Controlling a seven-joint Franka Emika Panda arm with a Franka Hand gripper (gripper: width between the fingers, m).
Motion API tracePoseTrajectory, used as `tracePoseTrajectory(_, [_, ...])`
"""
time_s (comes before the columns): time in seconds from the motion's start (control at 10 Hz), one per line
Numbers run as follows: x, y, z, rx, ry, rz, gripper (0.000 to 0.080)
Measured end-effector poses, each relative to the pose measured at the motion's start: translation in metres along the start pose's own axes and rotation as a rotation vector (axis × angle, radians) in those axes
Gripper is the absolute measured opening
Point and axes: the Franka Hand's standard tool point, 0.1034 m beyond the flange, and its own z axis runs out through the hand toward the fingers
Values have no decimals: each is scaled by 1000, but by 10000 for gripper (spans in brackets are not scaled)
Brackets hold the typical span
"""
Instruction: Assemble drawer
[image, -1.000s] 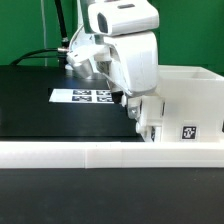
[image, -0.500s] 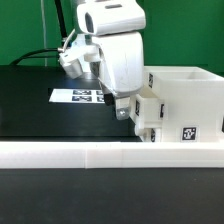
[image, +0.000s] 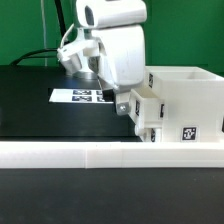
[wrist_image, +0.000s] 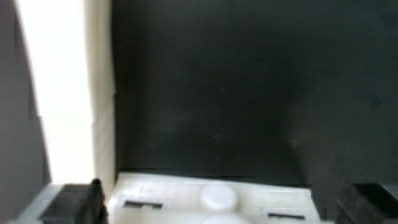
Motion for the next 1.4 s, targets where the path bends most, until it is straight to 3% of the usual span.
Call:
tracePoseTrajectory(0.3, [13, -6, 8, 9, 7, 17, 649])
tracePoseTrajectory(0.5, [18, -6, 13, -25, 6, 98, 649])
tracePoseTrajectory(0.6, [23, -5, 15, -27, 7, 100, 649])
tracePoseTrajectory(0.8, [17, -7, 15, -12, 5, 109, 649])
tracePoseTrajectory(1.1, [27, -6, 22, -17, 12, 124, 649])
tracePoseTrajectory(1.4, [27, -6, 23, -17, 12, 124, 649])
